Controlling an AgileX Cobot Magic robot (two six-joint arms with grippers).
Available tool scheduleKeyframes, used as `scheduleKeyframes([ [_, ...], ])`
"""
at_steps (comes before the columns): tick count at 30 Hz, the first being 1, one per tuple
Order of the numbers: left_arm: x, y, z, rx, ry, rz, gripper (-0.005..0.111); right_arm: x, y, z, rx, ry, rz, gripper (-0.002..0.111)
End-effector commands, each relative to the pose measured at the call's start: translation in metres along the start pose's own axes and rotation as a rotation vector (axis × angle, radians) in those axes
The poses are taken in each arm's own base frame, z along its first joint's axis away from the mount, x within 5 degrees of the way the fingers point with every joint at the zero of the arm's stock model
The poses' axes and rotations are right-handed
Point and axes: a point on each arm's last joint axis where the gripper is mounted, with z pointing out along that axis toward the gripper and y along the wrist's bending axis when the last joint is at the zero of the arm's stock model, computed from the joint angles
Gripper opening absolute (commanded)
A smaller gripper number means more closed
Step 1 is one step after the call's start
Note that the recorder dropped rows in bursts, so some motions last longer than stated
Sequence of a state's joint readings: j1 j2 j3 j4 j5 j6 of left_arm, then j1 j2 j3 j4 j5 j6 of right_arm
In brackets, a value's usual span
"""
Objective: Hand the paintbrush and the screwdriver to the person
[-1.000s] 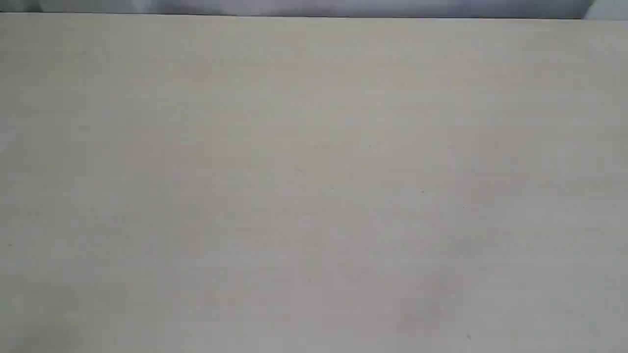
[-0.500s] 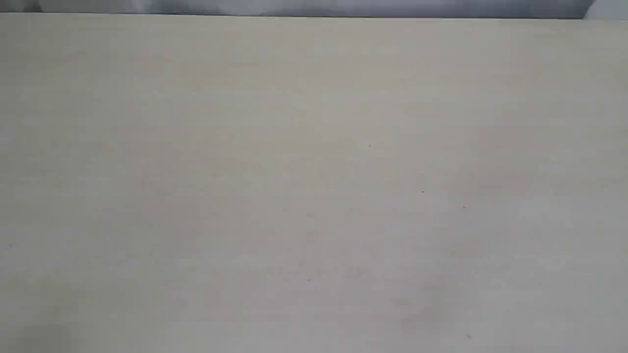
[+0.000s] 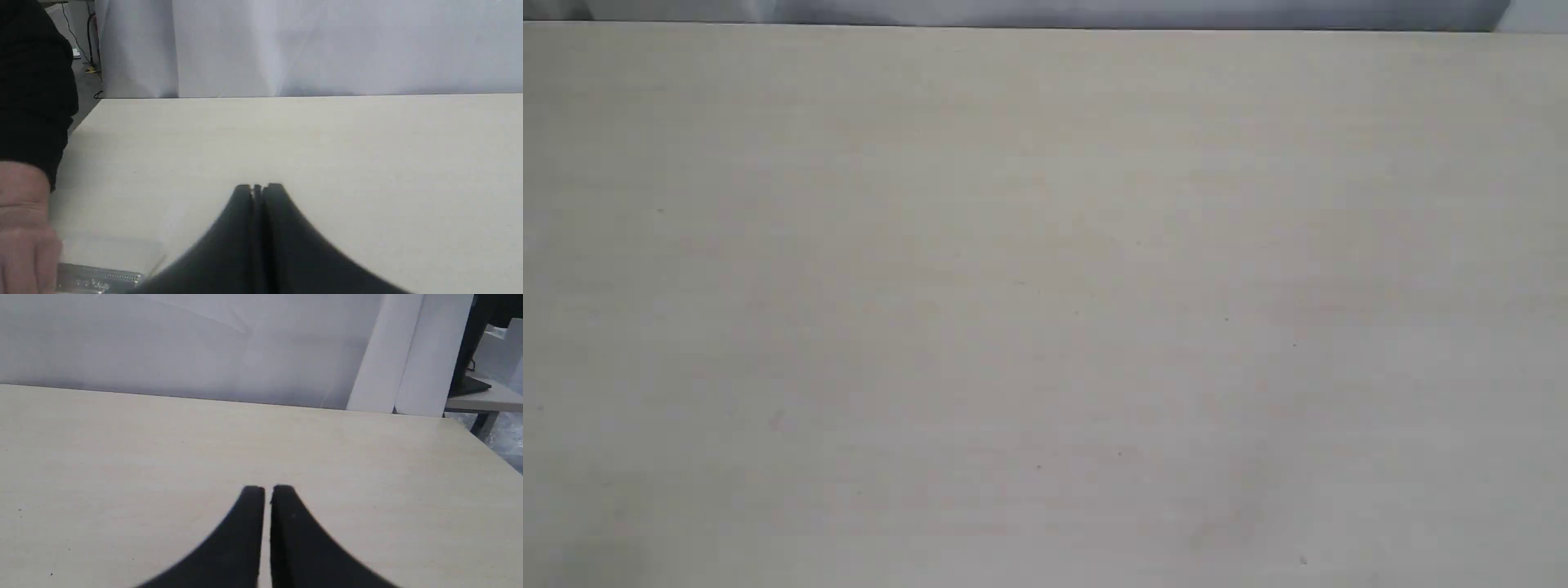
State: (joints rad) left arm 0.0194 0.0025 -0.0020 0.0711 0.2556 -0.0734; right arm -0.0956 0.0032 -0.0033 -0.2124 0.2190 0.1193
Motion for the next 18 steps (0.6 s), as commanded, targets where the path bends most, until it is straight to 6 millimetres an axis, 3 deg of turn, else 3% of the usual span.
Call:
scheduleKeyframes([
  [1, -0.0002, -0.0006, 0.0000, 0.010, -0.009, -0.004, 0.000, 0.0008, 0.0011, 0.0000, -0.009, -0.002, -0.023, 0.005],
  [18, 0.0000, -0.0005, 0.0000, 0.009, -0.007, -0.002, 0.000, 0.0063, 0.0010, -0.0002, -0.007, 0.059, -0.002, 0.005],
])
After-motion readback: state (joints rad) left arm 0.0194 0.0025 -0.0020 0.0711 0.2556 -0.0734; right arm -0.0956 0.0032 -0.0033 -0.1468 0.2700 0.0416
